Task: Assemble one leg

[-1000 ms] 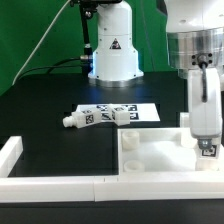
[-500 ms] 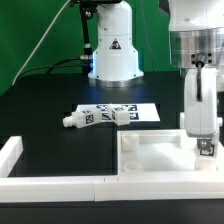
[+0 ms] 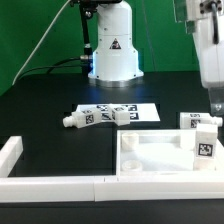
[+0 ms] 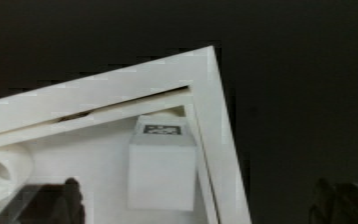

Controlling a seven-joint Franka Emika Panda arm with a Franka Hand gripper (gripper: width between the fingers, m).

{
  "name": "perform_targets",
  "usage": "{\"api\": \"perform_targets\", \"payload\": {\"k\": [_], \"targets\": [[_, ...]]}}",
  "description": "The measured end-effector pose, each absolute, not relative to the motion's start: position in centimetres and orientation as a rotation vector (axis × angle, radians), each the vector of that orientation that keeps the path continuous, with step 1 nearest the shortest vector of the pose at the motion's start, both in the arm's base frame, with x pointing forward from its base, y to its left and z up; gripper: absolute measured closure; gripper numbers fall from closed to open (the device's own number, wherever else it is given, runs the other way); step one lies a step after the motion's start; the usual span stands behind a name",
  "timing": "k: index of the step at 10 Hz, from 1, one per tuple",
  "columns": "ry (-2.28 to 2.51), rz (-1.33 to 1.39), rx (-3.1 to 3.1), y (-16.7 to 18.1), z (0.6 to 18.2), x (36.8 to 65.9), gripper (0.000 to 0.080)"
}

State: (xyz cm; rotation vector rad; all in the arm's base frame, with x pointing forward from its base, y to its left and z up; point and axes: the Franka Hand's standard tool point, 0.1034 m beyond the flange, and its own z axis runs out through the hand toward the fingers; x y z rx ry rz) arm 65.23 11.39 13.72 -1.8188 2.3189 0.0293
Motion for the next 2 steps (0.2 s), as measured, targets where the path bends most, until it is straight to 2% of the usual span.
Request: {"api": "perform_targets", "payload": {"k": [2], "targets": [[2.322, 0.03, -1.824, 11.34, 13.29, 65.13, 0.0151]]}}
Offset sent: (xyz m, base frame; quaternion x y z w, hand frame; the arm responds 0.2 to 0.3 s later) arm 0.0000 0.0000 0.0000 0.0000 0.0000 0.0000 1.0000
